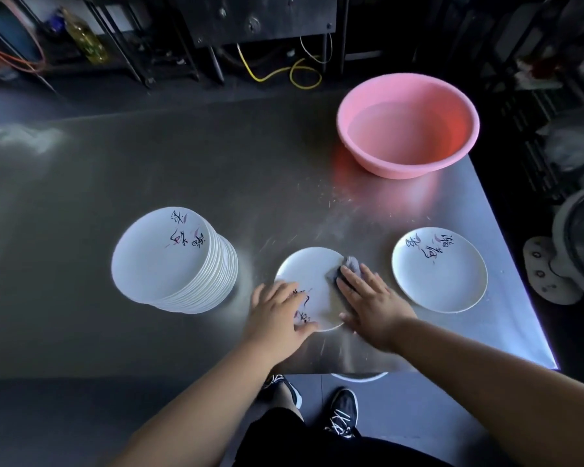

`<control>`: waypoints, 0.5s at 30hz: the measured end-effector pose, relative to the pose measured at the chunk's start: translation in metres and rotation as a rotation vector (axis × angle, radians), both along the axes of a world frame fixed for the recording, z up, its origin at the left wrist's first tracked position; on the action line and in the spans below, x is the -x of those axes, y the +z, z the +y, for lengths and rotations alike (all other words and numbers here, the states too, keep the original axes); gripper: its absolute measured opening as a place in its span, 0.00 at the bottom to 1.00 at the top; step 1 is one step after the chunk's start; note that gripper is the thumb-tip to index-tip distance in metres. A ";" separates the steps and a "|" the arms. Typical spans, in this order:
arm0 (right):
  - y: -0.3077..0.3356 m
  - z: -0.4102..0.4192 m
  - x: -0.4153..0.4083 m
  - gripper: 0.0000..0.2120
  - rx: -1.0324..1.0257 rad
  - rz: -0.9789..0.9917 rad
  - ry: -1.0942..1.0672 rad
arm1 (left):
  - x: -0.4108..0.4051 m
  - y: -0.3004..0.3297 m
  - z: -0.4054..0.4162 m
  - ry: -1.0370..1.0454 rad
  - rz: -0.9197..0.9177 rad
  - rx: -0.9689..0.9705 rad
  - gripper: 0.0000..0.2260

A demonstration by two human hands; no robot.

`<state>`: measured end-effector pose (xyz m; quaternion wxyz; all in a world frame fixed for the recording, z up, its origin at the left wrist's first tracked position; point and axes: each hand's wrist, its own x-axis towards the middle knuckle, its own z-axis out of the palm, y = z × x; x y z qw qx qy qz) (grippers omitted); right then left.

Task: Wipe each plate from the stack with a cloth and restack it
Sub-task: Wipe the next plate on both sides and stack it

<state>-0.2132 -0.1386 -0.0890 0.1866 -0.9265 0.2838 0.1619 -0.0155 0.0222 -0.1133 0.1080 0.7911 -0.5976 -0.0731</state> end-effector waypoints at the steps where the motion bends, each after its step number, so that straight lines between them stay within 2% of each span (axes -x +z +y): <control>1: -0.002 -0.010 -0.002 0.37 0.003 -0.005 -0.020 | -0.007 -0.001 0.002 -0.019 0.004 -0.015 0.28; 3: -0.007 -0.010 -0.007 0.34 -0.034 -0.060 -0.115 | -0.013 -0.007 0.005 -0.048 0.023 -0.024 0.26; 5: -0.009 0.018 -0.011 0.35 -0.078 -0.098 -0.233 | -0.010 -0.011 0.007 -0.049 0.034 -0.031 0.26; 9: -0.011 0.083 -0.006 0.47 -0.134 0.011 -0.219 | 0.002 -0.017 0.010 -0.014 0.029 0.051 0.25; 11: -0.015 0.075 -0.006 0.45 -0.104 0.011 -0.204 | 0.005 -0.020 0.012 -0.004 0.029 0.085 0.23; 15: -0.023 0.026 -0.013 0.34 0.023 -0.126 -0.234 | 0.006 -0.023 0.013 0.035 0.027 0.068 0.22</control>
